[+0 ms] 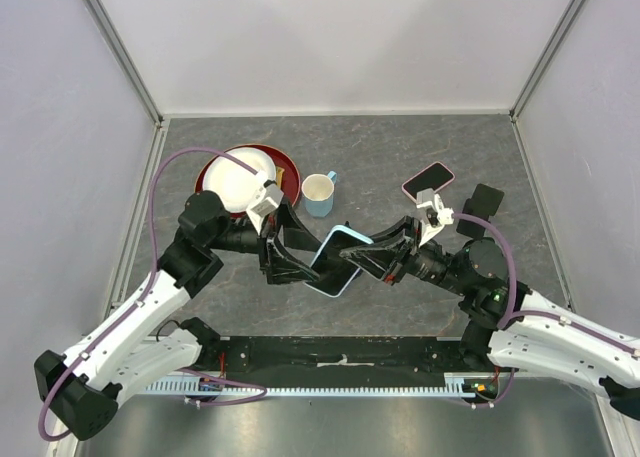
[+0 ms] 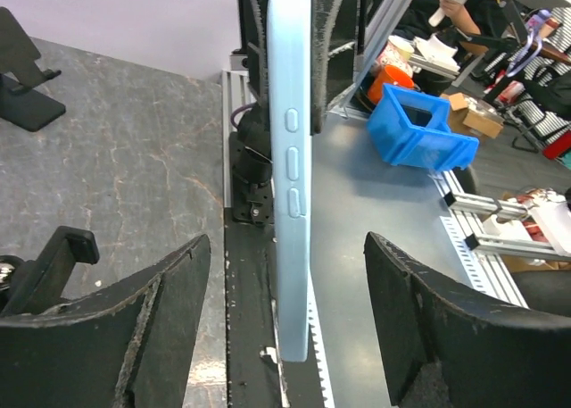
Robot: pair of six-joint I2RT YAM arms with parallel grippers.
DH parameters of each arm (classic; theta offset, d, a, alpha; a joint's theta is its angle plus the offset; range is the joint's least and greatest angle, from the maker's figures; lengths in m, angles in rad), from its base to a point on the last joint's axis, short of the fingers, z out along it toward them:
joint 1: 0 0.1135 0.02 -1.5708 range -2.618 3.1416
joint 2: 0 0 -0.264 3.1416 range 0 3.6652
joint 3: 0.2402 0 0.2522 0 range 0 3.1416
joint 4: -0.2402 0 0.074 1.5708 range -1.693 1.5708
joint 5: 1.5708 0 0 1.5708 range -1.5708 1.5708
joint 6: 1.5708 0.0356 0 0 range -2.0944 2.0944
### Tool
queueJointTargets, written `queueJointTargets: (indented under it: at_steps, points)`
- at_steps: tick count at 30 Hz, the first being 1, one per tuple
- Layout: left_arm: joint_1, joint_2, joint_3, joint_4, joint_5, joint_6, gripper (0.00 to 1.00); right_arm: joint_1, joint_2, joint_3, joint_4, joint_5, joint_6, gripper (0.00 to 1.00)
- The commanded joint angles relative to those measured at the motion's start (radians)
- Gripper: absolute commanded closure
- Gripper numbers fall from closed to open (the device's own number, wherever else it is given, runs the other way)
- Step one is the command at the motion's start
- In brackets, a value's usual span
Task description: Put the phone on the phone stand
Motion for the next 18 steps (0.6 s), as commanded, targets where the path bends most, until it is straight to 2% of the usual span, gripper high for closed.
queueJointTargets:
  at_steps: [1, 3, 6, 7, 12, 13, 14, 16, 17, 18]
  points:
    - [-0.004, -0.006, 0.002, 0.061, 0.065, -0.062, 0.26, 0.0, 0.02, -0.027, 0.329, -0.015, 0.022, 1.0]
    - [-0.004, 0.01, 0.005, 0.049, 0.064, -0.062, 0.28, 0.001, 0.028, -0.038, 0.355, 0.006, 0.023, 1.0]
    - [-0.004, 0.05, 0.025, 0.006, 0.064, -0.052, 0.42, 0.001, 0.041, -0.048, 0.406, 0.015, 0.025, 1.0]
    - [-0.004, 0.059, 0.036, -0.003, 0.065, -0.044, 0.51, 0.0, 0.044, -0.048, 0.412, 0.018, 0.022, 1.0]
    - [-0.004, 0.07, 0.047, -0.022, 0.067, -0.032, 0.76, 0.0, 0.035, -0.044, 0.365, 0.054, 0.005, 1.0]
    - [-0.004, 0.063, 0.045, -0.025, 0.061, -0.023, 0.87, 0.0, 0.029, -0.044, 0.339, 0.057, 0.004, 0.96]
    - [-0.004, 0.058, 0.045, -0.028, 0.055, -0.015, 0.91, 0.0, 0.026, -0.035, 0.313, 0.063, -0.001, 0.82]
    - [-0.004, 0.041, 0.042, -0.043, 0.035, 0.002, 0.98, 0.0, 0.018, -0.012, 0.168, 0.09, -0.032, 0.62]
    - [-0.004, 0.035, 0.041, -0.045, 0.029, 0.008, 0.98, 0.0, 0.017, 0.014, 0.109, 0.107, -0.041, 0.39]
    - [-0.004, 0.032, 0.039, -0.046, 0.019, 0.008, 0.98, 0.001, 0.015, 0.031, 0.046, 0.127, -0.056, 0.29]
